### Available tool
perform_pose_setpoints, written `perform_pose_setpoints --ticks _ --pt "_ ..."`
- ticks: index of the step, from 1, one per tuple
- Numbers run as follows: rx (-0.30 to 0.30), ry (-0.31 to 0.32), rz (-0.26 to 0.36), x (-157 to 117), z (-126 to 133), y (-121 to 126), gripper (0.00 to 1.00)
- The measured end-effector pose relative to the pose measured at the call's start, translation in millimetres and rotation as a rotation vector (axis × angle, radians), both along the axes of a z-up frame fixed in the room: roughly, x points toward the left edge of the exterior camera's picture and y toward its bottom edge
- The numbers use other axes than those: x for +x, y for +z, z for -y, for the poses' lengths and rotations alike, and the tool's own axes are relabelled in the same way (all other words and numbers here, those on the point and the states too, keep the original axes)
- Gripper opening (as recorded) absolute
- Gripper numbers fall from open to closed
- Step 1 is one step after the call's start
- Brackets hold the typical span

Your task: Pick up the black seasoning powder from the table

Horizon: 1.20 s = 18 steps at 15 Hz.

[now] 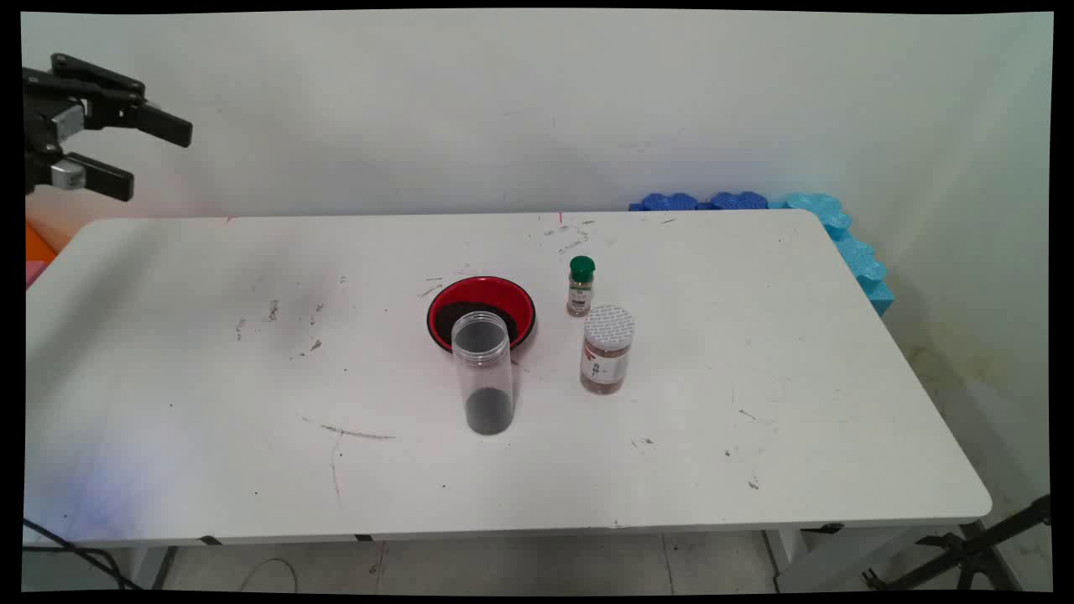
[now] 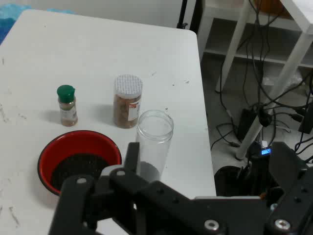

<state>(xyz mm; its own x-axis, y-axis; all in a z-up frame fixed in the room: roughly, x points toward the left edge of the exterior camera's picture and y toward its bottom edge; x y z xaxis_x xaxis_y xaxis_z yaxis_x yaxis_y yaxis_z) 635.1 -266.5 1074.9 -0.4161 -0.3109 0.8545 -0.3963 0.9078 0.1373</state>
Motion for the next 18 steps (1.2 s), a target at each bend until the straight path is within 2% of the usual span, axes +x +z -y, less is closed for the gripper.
perform_pose_setpoints --ticks 10,13,18 --pt "0.027 0.066 0.027 -26 2 -12 1.00" --pt "0.039 0.089 0.054 -41 3 -28 1.00" --pt "0.052 0.118 0.114 -70 7 -73 1.00"
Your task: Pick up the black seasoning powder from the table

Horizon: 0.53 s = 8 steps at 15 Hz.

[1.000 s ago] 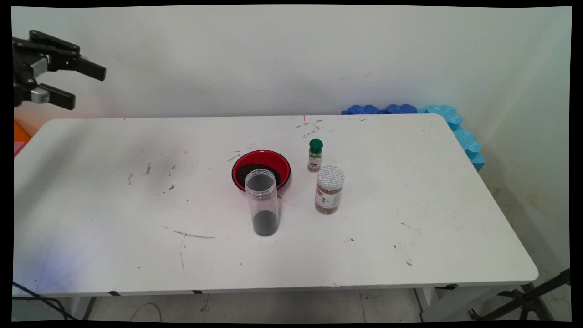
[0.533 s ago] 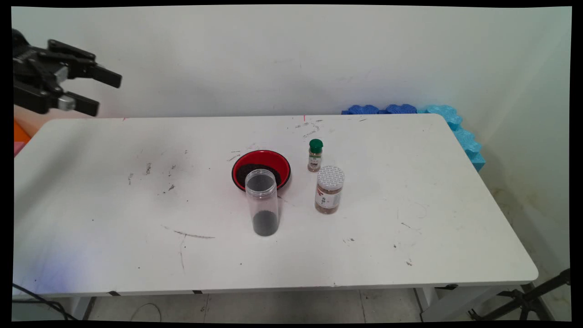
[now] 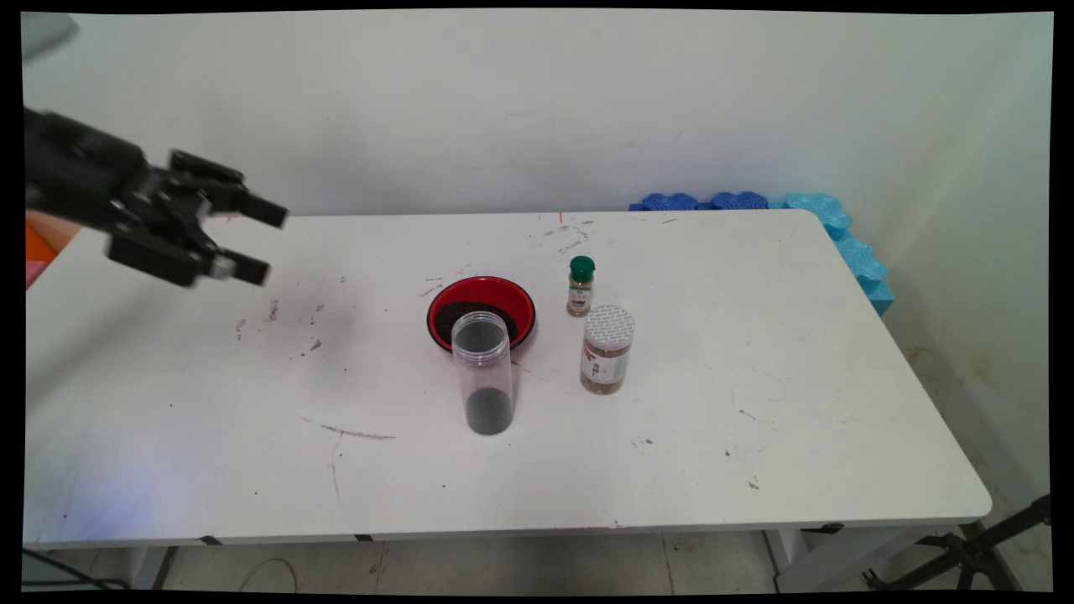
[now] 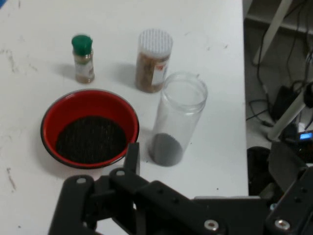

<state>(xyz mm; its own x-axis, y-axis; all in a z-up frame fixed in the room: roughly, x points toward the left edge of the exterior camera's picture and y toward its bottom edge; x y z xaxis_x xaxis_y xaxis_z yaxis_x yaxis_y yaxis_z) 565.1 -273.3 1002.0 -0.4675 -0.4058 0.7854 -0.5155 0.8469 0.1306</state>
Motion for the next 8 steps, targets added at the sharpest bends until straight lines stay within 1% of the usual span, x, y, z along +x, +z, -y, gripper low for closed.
perform_pose_setpoints --ticks 3,8 --pt "0.010 0.006 0.024 -18 4 -29 1.00" --pt "0.011 -0.033 0.059 -47 8 -76 1.00"
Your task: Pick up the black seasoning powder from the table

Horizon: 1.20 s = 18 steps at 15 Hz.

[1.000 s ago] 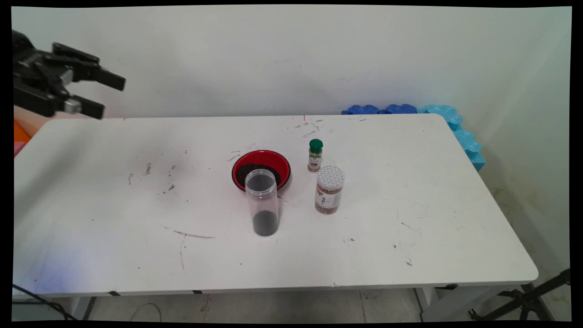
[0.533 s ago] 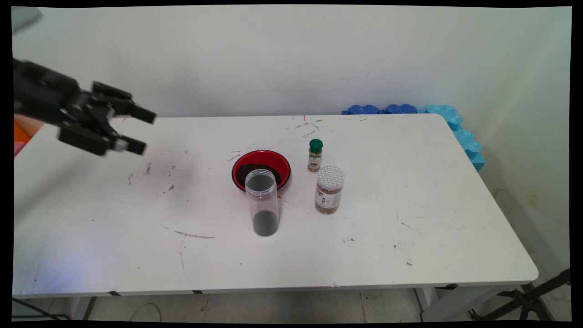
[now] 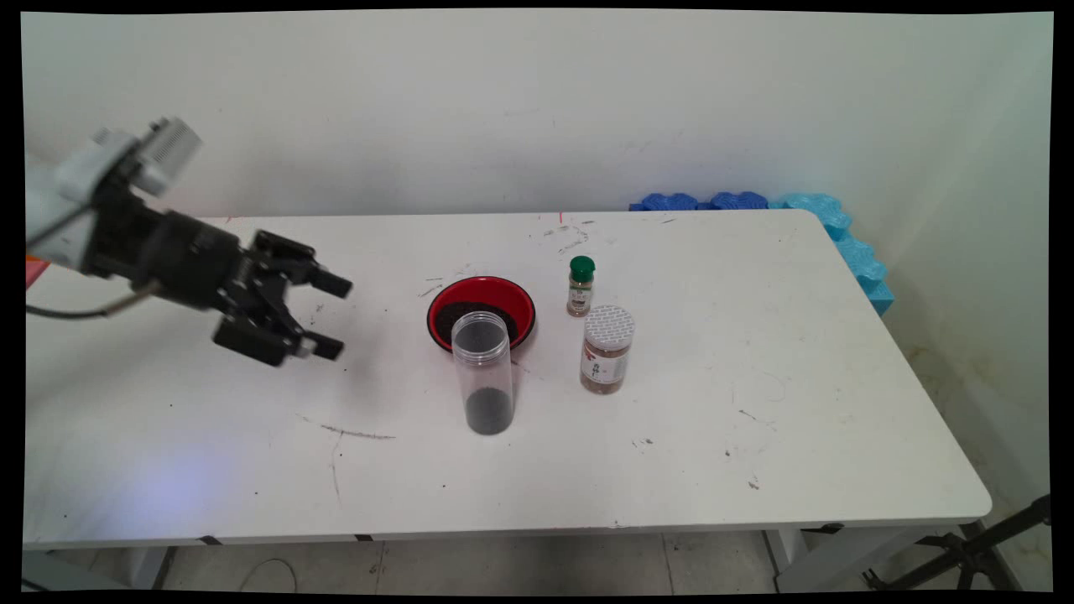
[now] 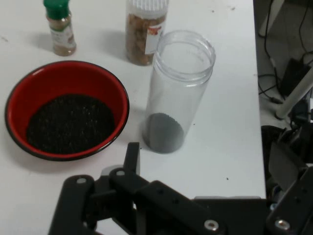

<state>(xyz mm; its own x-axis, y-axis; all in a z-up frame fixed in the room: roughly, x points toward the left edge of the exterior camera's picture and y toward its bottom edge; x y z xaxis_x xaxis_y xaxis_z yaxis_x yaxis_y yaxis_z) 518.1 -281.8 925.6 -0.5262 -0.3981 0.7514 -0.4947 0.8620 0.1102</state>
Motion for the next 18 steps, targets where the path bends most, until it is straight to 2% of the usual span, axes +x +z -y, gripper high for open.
perform_pose_setpoints --ticks 6,13,18 --pt "-0.024 -0.032 0.020 -39 16 -48 1.00" --pt "-0.055 -0.064 0.021 -78 42 -84 1.00" --pt "-0.064 -0.080 0.016 -97 55 -100 1.00"
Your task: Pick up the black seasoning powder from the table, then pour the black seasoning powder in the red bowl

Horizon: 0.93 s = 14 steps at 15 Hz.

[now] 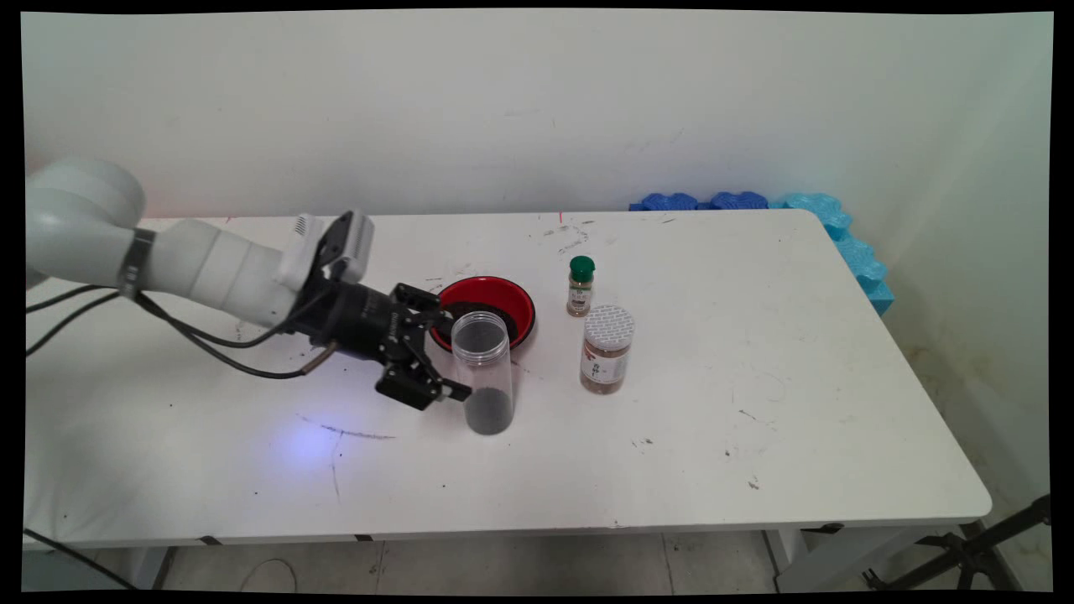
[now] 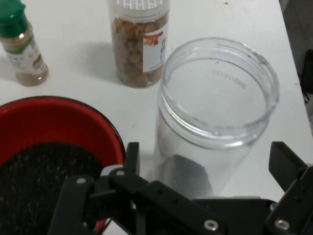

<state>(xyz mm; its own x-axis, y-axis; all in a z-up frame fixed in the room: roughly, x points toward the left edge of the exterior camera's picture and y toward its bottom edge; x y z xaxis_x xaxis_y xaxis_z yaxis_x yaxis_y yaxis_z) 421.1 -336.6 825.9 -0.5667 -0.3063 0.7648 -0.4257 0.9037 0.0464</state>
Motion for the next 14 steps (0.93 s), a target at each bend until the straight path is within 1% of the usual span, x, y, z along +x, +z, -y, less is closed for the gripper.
perform_pose_setpoints --ticks 7,8,11,14 --pt "-0.002 -0.007 -0.008 -17 11 -13 1.00" --pt "-0.001 -0.005 -0.010 -18 13 -13 0.00" --pt "0.006 -0.002 -0.019 -21 15 -14 0.00" --pt "0.009 -0.005 -0.033 -22 17 -7 0.00"
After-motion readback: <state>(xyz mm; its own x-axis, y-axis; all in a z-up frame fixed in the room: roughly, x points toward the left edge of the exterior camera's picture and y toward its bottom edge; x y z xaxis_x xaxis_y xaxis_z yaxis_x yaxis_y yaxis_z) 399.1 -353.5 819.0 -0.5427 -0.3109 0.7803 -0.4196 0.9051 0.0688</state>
